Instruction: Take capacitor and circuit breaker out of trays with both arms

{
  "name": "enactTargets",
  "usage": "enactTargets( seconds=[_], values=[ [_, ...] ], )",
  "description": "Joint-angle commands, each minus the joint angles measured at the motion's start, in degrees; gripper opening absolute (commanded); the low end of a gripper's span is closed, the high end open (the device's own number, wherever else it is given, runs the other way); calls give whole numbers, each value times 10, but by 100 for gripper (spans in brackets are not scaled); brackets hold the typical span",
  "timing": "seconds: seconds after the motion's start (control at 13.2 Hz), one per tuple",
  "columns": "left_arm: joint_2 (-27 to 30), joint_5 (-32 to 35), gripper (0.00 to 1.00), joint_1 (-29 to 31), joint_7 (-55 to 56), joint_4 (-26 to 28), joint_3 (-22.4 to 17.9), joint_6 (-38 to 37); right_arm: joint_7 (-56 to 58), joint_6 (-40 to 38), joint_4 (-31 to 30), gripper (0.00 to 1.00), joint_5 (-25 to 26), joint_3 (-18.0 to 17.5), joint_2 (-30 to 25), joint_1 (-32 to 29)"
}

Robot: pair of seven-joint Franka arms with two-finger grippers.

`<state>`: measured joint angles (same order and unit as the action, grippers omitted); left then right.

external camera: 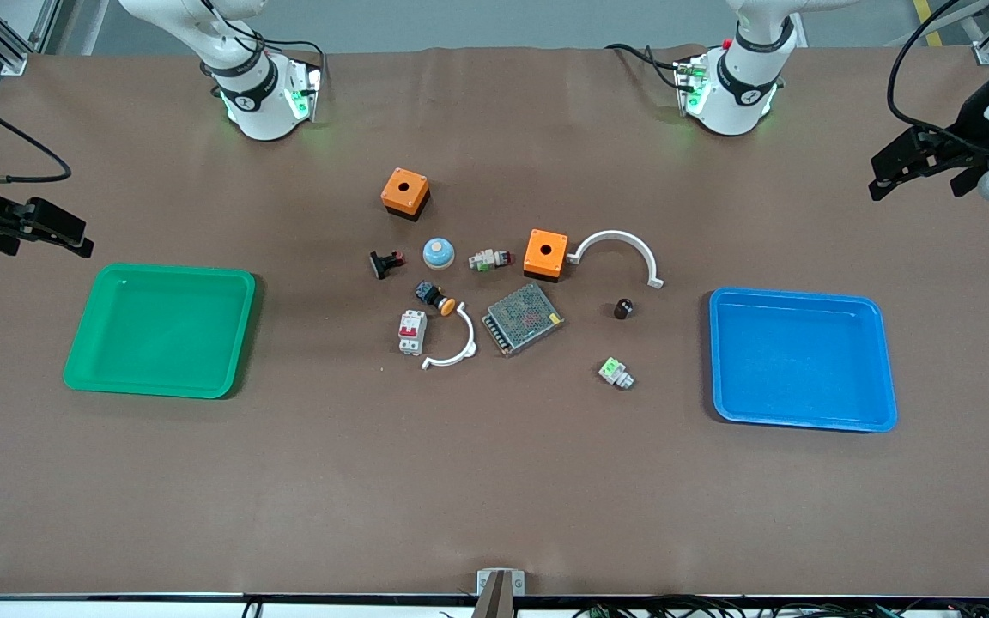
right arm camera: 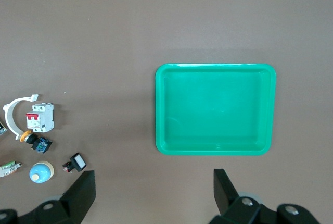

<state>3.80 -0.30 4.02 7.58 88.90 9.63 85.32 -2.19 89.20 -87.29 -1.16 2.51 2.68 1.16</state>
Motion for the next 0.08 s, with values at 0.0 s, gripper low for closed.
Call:
enactTargets(
  seconds=[0.0],
  values=[
    [-8, 12, 100, -3, 0, -18, 3, -3, 3, 3, -1, 100, 5, -6, -7, -11]
  ],
)
